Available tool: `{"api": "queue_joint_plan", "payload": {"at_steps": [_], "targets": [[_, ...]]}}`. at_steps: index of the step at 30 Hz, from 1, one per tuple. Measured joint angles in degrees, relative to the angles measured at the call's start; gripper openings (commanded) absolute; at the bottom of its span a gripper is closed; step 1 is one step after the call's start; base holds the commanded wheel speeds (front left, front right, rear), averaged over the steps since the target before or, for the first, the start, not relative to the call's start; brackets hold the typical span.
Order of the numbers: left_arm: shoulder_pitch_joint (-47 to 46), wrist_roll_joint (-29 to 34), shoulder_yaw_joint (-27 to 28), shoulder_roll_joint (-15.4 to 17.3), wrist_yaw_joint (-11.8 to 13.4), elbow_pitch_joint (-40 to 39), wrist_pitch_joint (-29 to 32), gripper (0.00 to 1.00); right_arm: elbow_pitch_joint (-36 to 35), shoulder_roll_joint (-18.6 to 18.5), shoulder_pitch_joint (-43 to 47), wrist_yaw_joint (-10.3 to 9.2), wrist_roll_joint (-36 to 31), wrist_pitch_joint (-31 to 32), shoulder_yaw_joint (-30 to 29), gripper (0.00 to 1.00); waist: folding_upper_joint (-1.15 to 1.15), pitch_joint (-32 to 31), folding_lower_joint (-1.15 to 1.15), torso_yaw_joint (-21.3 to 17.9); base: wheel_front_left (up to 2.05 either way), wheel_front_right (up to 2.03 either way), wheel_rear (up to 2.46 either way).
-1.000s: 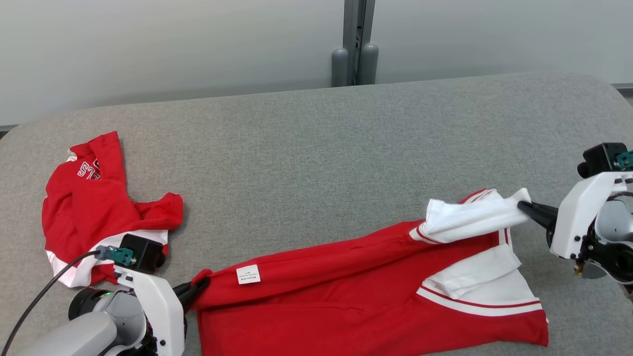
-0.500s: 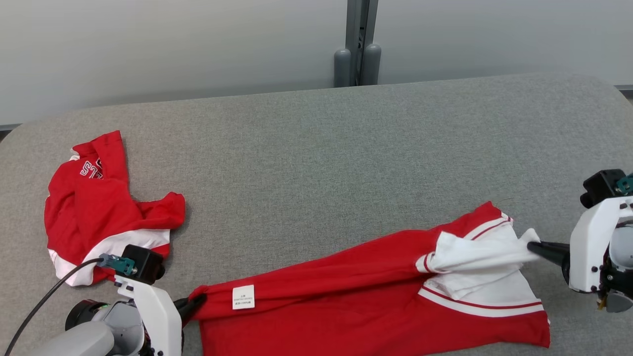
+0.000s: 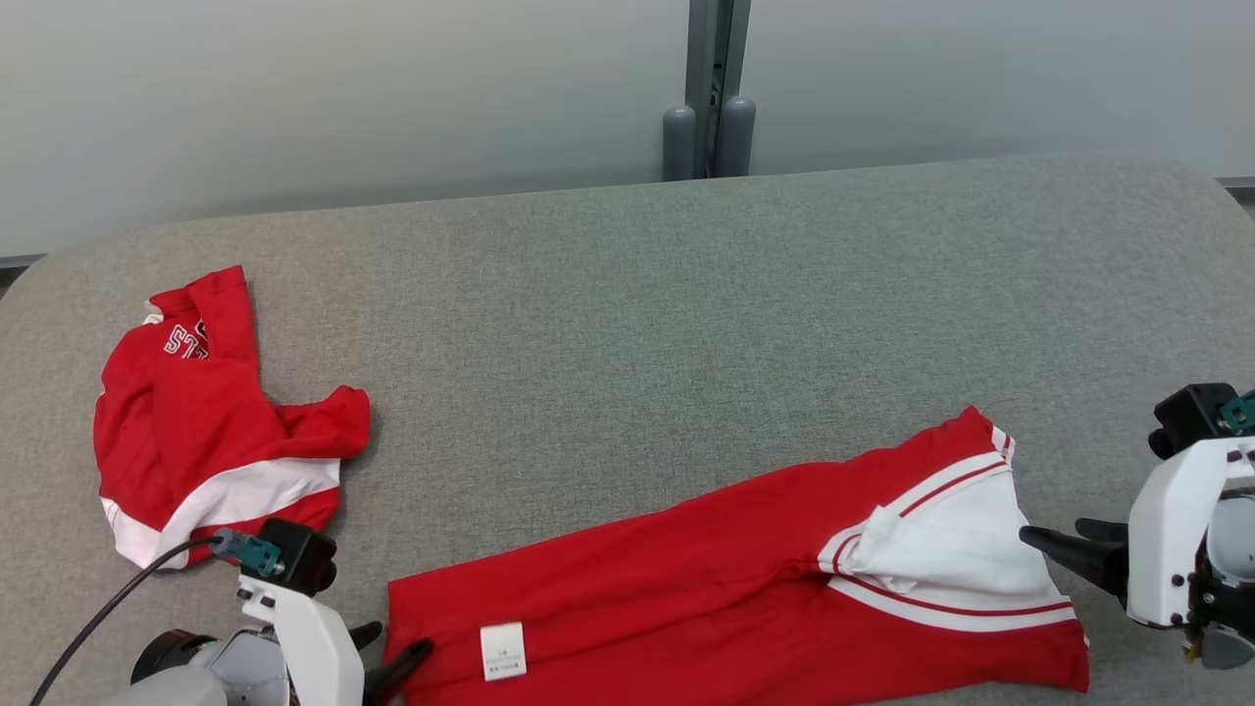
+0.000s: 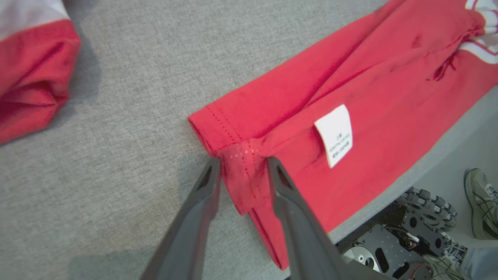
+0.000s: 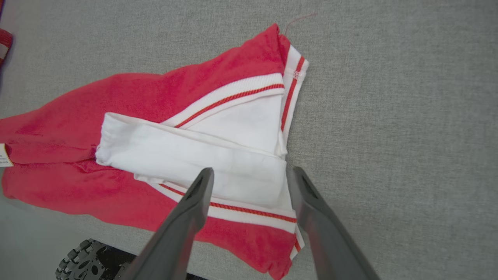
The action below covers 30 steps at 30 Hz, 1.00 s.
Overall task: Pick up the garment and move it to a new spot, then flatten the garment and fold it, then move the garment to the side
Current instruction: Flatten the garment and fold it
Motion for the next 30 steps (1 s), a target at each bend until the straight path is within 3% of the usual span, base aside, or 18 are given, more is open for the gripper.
{"api": "queue_joint_plan", "payload": {"at_steps": [8,15,23,30], "targets": [[2.3,-0.3,0.5,3.1,1.6,-4.4,-1.3,1.00,-5.1,2.0,7.0,0.00,-3.4,1.1,-10.3,1.00,0.00,-1.2,0.00,0.2,0.00,0.00,0.00],[4.4,-0.8,4.9,5.3,5.8,-8.6,-9.7,1.00,-12.4,7.5,11.5,0.00,-9.3,-8.8,-22.0,1.00,0.00,-1.4,0.00,0.5,0.00,0.00,0.00],[7.5,-1.8,10.9,2.3,9.8,-9.0,-23.5,1.00,-11.1,15.2,14.7,-0.01,-17.0,-18.9,-25.4,1.00,0.00,-0.7,0.00,0.8,0.00,0.00,0.00],[11.0,-1.3,15.4,-1.6,10.9,-7.5,-27.3,1.00,-2.3,19.9,15.3,-0.01,-21.9,-30.2,-25.4,1.00,0.00,-0.5,0.00,1.8,0.00,0.00,0.00]]}}
